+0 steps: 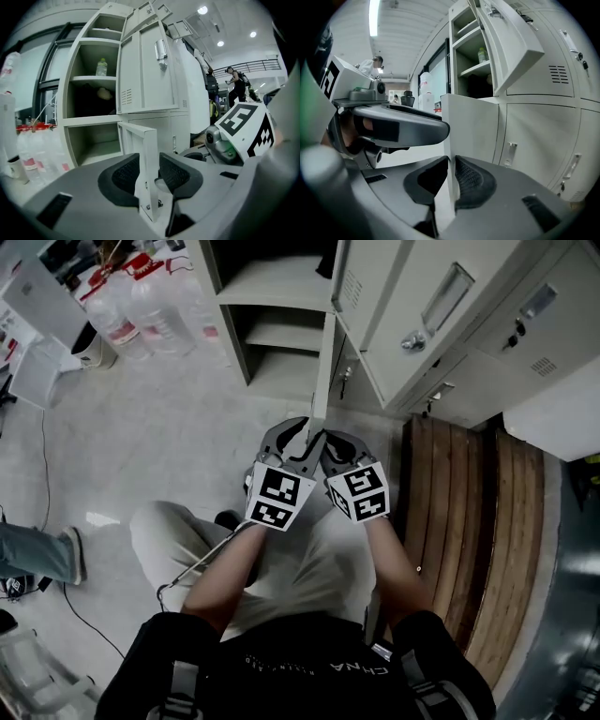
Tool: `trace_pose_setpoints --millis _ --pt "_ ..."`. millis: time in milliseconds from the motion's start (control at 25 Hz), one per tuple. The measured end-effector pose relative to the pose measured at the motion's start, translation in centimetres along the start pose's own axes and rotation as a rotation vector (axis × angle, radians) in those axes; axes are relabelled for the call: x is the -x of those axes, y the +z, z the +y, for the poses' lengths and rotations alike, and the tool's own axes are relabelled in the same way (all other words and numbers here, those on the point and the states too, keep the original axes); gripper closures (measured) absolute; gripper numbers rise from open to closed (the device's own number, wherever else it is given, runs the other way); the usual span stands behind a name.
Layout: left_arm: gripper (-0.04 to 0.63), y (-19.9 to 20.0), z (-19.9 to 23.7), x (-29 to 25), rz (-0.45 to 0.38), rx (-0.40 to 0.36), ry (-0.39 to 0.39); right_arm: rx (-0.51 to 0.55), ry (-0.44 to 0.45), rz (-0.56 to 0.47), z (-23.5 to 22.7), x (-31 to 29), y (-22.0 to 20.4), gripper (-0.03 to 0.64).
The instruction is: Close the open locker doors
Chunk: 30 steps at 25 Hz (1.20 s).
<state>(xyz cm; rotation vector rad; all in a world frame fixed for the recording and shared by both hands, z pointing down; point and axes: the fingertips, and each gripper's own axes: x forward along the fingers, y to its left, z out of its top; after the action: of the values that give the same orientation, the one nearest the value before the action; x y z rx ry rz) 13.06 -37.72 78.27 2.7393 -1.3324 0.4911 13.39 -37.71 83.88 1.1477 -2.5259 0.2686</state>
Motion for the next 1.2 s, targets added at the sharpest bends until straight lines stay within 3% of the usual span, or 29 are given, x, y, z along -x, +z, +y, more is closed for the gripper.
trace_pose_setpoints --millis 200,560,1200 --pt "0.457 -0.4 2.5 1.2 0.013 -0.009 0.075 0.005 0.024 0.000 1.8 -1.9 0.8 0.546" --pt "0.489 -1.2 6.7 1.9 0.033 -0.018 0.098 0.030 0.091 0.004 4.4 -4.9 2.0 0.546" --pt "0.494 -2.3 14.9 2.1 0.063 -0.017 0.019 0.086 0.266 0.140 5.0 -15.3 -1.4 0.546"
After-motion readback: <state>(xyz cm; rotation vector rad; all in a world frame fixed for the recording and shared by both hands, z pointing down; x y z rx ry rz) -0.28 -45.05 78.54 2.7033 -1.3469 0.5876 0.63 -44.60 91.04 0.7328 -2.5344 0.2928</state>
